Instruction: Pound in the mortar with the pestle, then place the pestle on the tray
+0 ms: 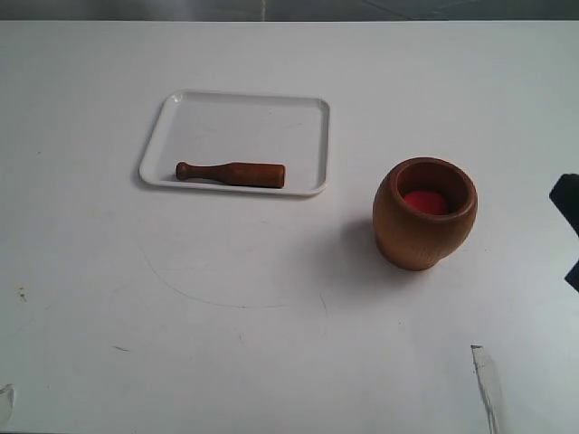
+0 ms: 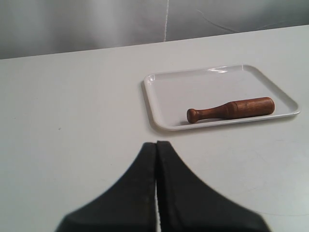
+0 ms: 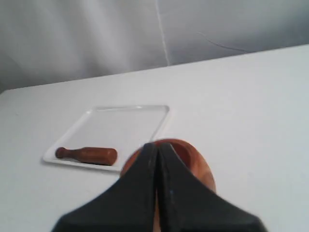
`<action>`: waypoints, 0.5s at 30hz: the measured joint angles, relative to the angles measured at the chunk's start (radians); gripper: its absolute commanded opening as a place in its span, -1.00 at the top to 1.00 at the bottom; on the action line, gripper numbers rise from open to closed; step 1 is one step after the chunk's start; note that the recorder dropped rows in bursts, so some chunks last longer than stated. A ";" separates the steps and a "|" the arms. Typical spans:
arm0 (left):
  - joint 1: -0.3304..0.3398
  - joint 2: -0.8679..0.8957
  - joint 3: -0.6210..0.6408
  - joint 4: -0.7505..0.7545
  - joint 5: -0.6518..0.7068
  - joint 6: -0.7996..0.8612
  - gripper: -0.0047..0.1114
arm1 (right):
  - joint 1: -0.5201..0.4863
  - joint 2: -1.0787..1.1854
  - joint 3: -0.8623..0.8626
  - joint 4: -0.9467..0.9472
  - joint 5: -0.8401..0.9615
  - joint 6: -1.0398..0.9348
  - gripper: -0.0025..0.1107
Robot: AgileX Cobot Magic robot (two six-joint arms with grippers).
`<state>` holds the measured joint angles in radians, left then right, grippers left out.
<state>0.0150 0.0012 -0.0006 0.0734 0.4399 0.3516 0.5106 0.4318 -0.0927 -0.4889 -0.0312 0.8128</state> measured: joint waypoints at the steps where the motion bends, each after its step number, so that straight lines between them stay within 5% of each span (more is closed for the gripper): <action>1: 0.000 0.000 0.000 0.000 0.000 0.000 0.92 | -0.018 0.000 0.018 0.012 0.002 0.000 0.96; 15: 0.000 0.000 0.000 0.000 0.000 0.000 0.92 | -0.073 -0.032 0.089 0.360 0.166 0.000 0.96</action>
<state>0.0150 0.0012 -0.0006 0.0734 0.4399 0.3516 0.4381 0.3999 -0.0039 -0.1290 0.1352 0.8128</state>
